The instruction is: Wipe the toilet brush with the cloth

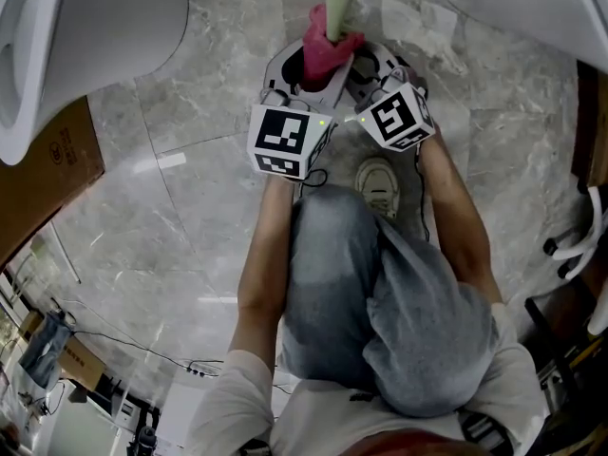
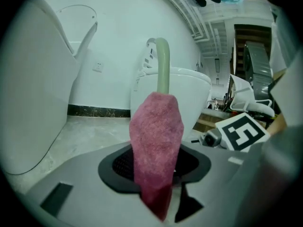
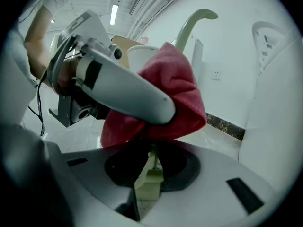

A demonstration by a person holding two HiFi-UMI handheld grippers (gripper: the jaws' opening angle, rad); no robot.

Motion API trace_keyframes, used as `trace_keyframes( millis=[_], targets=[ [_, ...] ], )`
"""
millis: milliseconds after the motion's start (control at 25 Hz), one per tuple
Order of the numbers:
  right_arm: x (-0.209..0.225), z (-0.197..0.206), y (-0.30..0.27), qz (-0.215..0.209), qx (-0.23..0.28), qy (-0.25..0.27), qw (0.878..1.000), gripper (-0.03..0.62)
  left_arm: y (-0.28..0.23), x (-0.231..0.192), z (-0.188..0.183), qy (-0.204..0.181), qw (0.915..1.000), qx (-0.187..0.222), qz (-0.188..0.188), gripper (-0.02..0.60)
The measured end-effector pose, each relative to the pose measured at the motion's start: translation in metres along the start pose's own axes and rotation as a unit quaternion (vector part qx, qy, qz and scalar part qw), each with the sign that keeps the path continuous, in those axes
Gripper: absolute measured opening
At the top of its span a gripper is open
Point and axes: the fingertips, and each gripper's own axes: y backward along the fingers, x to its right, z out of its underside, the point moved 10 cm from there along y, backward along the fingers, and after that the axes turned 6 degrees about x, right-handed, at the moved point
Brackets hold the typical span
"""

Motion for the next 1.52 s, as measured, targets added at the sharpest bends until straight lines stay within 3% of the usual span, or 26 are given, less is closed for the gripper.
trace_keyframes(
  millis=[200, 640, 1520],
  targets=[
    [0.0, 0.003, 0.0, 0.009, 0.01, 0.001, 1.0, 0.061, -0.005, 0.0, 0.005, -0.028, 0.9996, 0.001, -0.004, 0.14],
    [0.0, 0.002, 0.0, 0.003, 0.007, 0.003, 1.0, 0.06, 0.0, 0.0, -0.006, -0.038, 0.9993, -0.001, 0.006, 0.126],
    [0.002, 0.001, -0.001, -0.01, -0.005, -0.004, 1.0, 0.057, 0.015, 0.01, -0.118, -0.043, 0.997, 0.063, 0.008, 0.12]
  ],
)
